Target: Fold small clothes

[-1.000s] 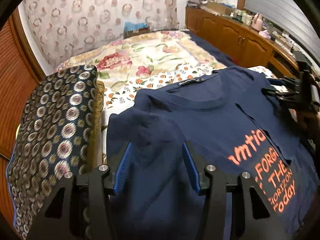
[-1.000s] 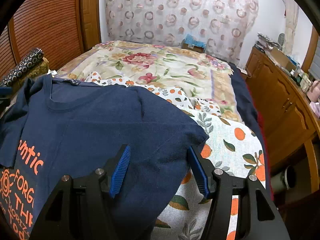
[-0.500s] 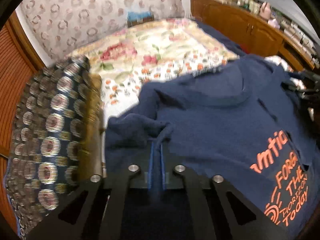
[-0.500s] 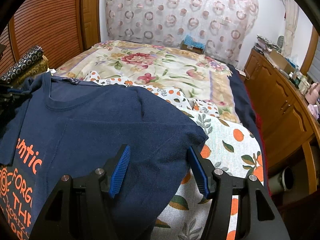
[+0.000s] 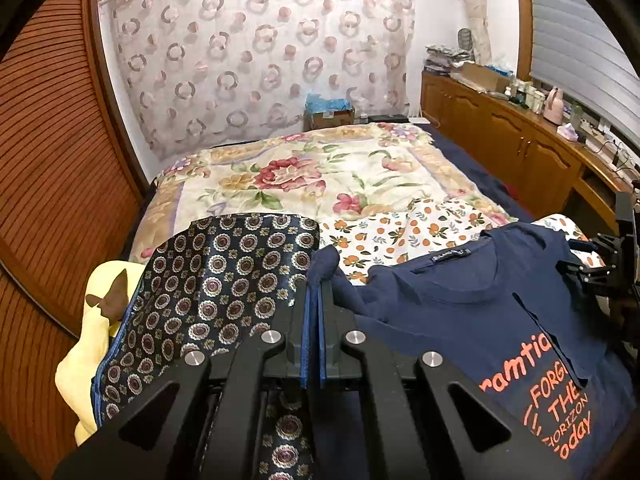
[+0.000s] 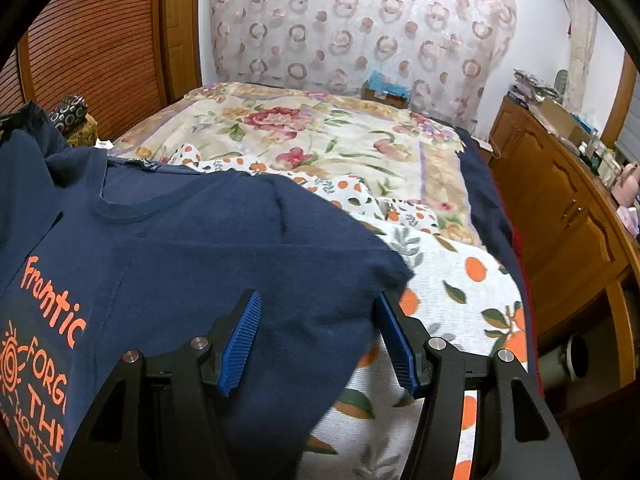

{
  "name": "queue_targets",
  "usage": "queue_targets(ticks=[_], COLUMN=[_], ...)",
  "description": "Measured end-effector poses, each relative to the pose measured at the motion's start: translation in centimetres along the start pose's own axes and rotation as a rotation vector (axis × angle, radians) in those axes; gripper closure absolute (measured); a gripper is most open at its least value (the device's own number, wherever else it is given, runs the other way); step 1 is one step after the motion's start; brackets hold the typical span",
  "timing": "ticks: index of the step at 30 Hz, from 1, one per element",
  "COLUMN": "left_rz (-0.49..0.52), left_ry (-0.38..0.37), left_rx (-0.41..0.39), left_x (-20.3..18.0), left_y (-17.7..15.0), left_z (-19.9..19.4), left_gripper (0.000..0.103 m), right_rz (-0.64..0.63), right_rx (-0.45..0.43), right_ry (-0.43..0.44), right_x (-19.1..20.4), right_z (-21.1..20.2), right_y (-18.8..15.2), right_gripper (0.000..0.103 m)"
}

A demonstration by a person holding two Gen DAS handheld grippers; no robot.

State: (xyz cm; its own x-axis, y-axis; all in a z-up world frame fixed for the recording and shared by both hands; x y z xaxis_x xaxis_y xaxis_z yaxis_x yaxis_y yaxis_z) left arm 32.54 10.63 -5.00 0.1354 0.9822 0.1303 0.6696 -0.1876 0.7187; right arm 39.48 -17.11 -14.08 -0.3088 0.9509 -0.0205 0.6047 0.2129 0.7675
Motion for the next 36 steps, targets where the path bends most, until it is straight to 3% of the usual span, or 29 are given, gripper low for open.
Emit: queue_targets(ticks=[6, 16, 19, 21, 24, 31, 36], left_rz=[0.014, 0.039, 0.034, 0.033, 0.034, 0.036, 0.019], left_ry=[-0.037, -0.079, -0.100, -0.109, -0.122, -0.152, -0.162], left_rx=[-0.021, -0.033, -0.048, -0.058, -0.071, -0.110, -0.150], left_x=[-1.3, -3.1, -3.7, -4.0, -4.5, -5.7, -5.7], left_y=[-0.1, -1.2, -1.7, -2.0, -2.7, -5.0, -7.4], left_z=[-0.4, -1.3, -2.0, -2.6, -3.9, -8.1, -11.9], left_gripper=[0.099, 0.099, 0.099, 0.099, 0.099, 0.099, 0.099], right_rz=[0.076, 0.178, 0.171, 0.154, 0.102, 0.079, 0.064], right_rx=[-0.011, 0.079, 0.071, 0.074, 0.081, -0.105, -0.211], right_ry=[0.010, 0.055, 0.058, 0.074, 0.072, 0.054, 0.055], right_x=[-2.2, -2.7, -2.4, -1.9, -1.0, 0.3, 1.9], right_z=[-1.0, 1.3, 1.5, 1.5, 1.0, -6.5, -12.5], right_y=[0.5, 0.5, 1.5, 1.8, 1.7, 2.6, 1.1], right_gripper=[0.041, 0.042, 0.063, 0.088, 0.095, 0.096, 0.096])
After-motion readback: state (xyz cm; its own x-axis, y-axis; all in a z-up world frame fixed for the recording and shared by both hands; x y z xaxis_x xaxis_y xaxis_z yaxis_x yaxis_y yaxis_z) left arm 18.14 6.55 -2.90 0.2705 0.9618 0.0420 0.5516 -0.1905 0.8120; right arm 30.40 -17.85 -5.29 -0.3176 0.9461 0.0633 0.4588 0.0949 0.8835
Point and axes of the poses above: each gripper's, at about its wrist camera, not at the fingertips, and z roughly the way its jaws point, x to its left, y to its top, the point moved 9 cm from there along z, roughly the way its jaws point, and after that the axes turned 5 degrees about z, right-handed, at the moved point
